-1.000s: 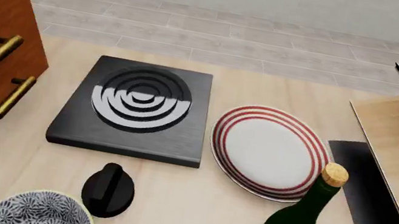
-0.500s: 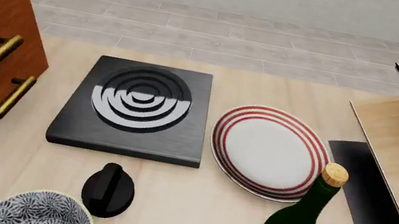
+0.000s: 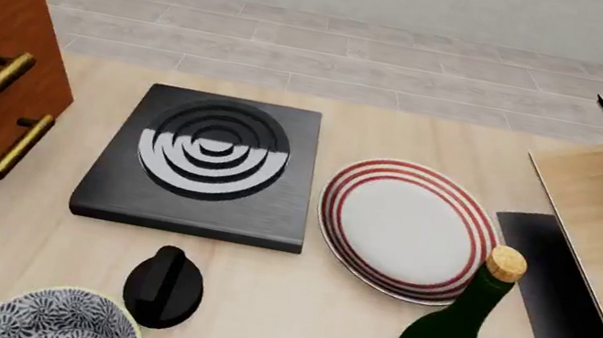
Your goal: Put the bowl on the top of the cabinet.
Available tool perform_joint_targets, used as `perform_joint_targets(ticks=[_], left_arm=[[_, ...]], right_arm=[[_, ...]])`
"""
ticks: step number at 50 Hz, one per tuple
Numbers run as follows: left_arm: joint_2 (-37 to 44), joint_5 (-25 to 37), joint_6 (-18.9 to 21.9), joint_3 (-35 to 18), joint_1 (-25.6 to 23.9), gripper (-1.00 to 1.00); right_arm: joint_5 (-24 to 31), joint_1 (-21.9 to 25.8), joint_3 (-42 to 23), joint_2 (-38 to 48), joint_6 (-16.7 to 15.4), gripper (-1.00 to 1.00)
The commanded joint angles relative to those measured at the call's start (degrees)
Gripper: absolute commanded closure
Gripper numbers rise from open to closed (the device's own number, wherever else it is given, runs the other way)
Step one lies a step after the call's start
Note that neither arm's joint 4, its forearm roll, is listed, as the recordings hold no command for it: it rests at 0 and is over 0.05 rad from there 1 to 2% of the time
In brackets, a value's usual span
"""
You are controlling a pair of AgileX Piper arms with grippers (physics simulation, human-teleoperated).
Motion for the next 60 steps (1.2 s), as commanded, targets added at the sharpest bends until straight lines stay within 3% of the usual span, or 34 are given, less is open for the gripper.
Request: perform_joint_targets(ticks=[1, 11, 13, 23, 25, 31, 60], left_arm=[[-0.32, 5.71, -0.06, 0.83, -0.65, -1.0], [-2.05, 6.99, -0.42, 4.93, -1.25, -1.0], [-1.74, 6.9, -2.78, 6.19, -2.18, -1.0], [-2.99, 6.28, -4.63, 11.6, -2.57, -1.0], [-2.79, 5.38, -7.38, 14.37, -3.12, -1.0], [-3.91, 5.19, -7.77, 17.7, -2.84, -1.0], [-5.54, 6.51, -7.84, 21.89, 0.19, -1.0]], right_arm=[[-0.04, -0.09, 0.01, 0.0, 0.24, -1.0], [-0.03, -0.23, 0.01, -0.07, 0.32, -1.0], [-0.1, -0.17, 0.01, -0.02, 0.31, -1.0], [0.0, -0.3, 0.02, -0.09, 0.26, -1.0], [-0.01, -0.35, 0.01, -0.09, 0.31, -1.0], [-0.04, -0.29, 0.01, -0.03, 0.2, -1.0], [-0.32, 0.0, 0.01, 0.43, -0.48, -1.0]])
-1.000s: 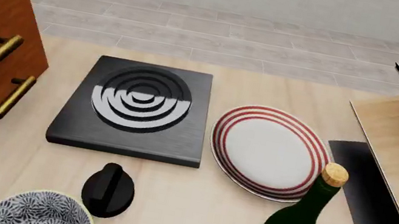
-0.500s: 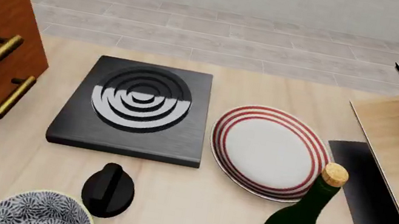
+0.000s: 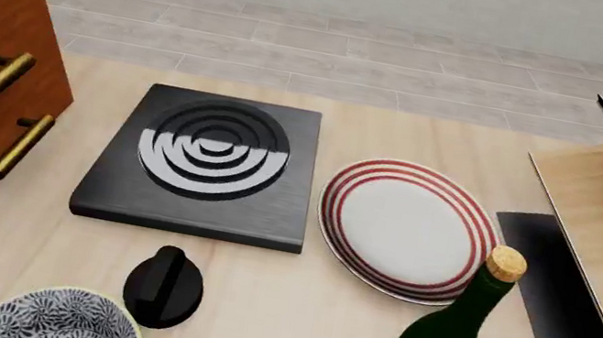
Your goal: Put the bowl on the top of the cabinet.
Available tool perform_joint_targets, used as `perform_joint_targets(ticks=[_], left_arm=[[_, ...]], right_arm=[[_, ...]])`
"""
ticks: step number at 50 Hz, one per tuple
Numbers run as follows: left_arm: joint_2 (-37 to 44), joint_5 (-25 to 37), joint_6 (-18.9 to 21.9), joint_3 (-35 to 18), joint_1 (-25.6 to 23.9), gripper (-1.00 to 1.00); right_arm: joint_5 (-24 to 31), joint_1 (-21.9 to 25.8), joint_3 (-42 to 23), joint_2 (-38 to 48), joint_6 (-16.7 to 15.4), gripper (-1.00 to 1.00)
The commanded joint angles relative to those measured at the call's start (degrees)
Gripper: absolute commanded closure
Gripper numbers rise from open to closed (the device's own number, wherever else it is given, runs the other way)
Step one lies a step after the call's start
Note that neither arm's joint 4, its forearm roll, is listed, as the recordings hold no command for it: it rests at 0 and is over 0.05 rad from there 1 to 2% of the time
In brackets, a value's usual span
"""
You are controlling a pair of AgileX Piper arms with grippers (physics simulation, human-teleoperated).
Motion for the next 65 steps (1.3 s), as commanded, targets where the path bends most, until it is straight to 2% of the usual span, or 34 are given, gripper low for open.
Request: perform_joint_targets(ticks=[1, 6, 42, 65], left_arm=[[-0.53, 0.11, -0.16, 2.08, 1.09, -1.0], [-0.54, -0.78, -0.96, 4.45, 1.46, -1.0], [-0.3, -4.33, -3.71, 11.44, 1.8, -1.0], [-0.21, -7.51, -7.3, 17.29, -0.06, -1.0]], right_arm=[[0.14, 0.02, 0.02, -0.08, -0.18, -1.0], [0.15, 0.04, 0.01, -0.07, -0.2, -1.0], [0.37, 0.01, 0.02, -0.25, -0.67, -1.0], [0.59, -0.22, 0.02, -0.52, -0.6, -1.0]])
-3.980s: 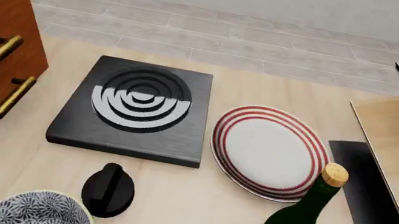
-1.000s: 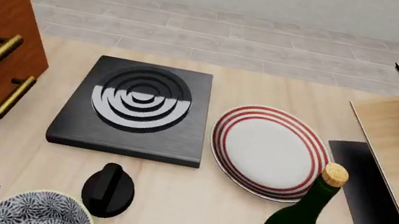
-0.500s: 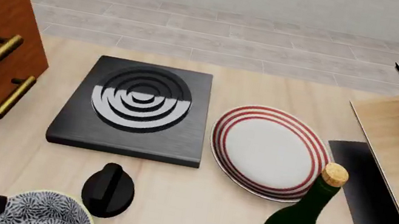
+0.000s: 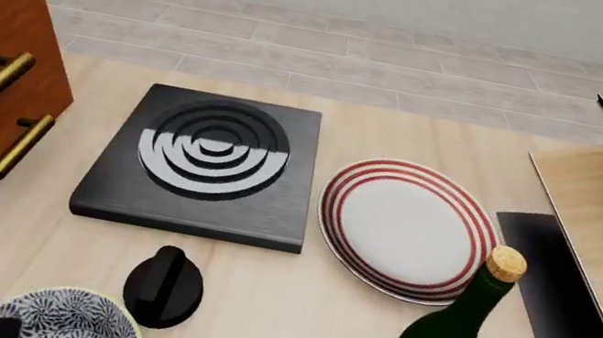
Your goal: Put the bowl on the top of the cabinet.
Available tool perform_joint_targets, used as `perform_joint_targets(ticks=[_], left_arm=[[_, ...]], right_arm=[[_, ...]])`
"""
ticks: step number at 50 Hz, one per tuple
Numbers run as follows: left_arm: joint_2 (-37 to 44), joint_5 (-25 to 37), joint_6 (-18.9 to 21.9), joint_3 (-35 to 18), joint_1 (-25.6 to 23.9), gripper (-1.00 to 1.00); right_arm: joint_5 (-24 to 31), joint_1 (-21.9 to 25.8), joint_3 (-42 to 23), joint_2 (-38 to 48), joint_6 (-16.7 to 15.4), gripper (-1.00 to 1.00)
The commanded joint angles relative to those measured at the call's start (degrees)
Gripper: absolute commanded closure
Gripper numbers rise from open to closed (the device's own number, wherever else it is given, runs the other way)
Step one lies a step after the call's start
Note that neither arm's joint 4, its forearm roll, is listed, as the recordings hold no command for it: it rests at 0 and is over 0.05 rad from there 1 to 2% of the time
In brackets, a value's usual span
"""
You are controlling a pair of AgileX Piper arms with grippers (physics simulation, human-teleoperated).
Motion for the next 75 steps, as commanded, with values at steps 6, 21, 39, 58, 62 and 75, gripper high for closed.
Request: perform_joint_targets(ticks=[6, 21, 39, 58, 62, 75], left_arm=[[0.06, -1.88, -2.16, 3.4, -1.21, -1.0], [1.43, -4.63, -3.57, 6.03, -2.18, -1.0], [3.58, -8.04, -5.02, 7.62, -3.38, -1.0], [2.07, -7.1, -4.55, 8.02, -3.57, 1.0], [1.98, -7.08, -4.77, 7.99, -4.27, 1.0], [2.73, -8.28, -3.32, 8.02, -3.27, 1.0]], right_arm=[[-0.02, -0.1, 0.0, -0.02, 0.02, -1.0], [-0.3, -0.17, 0.0, 0.25, 0.0, -1.0], [-0.88, -0.24, -0.02, 0.86, -0.05, -1.0], [-0.75, -0.2, -0.02, 0.69, -0.29, -1.0], [-0.7, -0.22, -0.02, 0.62, -0.34, -1.0], [-0.8, -0.24, -0.02, 0.71, -0.46, -1.0]])
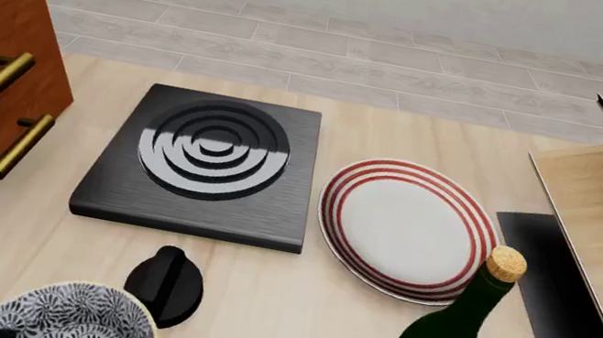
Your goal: Put the bowl on the top of the cabinet.
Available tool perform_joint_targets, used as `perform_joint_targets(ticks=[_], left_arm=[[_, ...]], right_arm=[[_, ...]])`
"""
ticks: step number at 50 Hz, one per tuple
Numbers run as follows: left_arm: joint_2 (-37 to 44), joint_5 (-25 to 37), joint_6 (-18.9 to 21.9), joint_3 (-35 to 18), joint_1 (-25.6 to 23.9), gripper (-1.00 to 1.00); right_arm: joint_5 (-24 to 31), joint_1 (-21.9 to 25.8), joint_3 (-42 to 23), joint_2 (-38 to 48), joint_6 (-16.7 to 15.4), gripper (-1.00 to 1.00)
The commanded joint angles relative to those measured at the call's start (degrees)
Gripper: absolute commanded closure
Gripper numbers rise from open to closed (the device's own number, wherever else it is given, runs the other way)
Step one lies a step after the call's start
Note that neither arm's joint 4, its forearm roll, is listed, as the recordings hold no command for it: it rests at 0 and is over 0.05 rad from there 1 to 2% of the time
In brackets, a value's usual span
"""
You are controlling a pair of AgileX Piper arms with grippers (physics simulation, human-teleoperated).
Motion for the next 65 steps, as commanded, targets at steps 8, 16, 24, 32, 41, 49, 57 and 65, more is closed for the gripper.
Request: perform_joint_targets(ticks=[8, 16, 24, 32, 41, 49, 57, 65], left_arm=[[0.39, 0.2, 2.74, -0.44, 1.11, 1.0], [-0.99, 3.51, 3.91, -5.69, 1.19, 1.0], [-0.43, 4.69, 2.99, -11.07, 0.73, 1.0], [-0.38, 6.37, 3.05, -17.07, 0.86, 1.0], [1.05, 5.09, 2.16, -19.58, 0.17, 1.0], [2.3, 3.16, 1.9, -20.37, 1.22, 1.0], [4.98, 0.08, 3.02, -24.76, 4.47, 1.0], [6.43, -0.71, 3.84, -30.31, 2.01, 1.0]], right_arm=[[0.06, 0.0, -0.02, -0.05, -0.14, -1.0], [0.09, 0.0, -0.02, -0.07, -0.16, -1.0], [0.26, 0.01, 0.01, -0.23, -0.16, -1.0], [0.02, 0.02, 0.01, 0.02, -0.18, -1.0], [0.04, 0.0, 0.01, -0.1, -0.19, -1.0], [0.13, 0.05, 0.01, -0.22, -0.33, -1.0], [0.24, 0.18, 0.01, -0.3, -0.43, -1.0], [0.35, 0.06, 0.01, -0.49, -0.37, -1.0]])
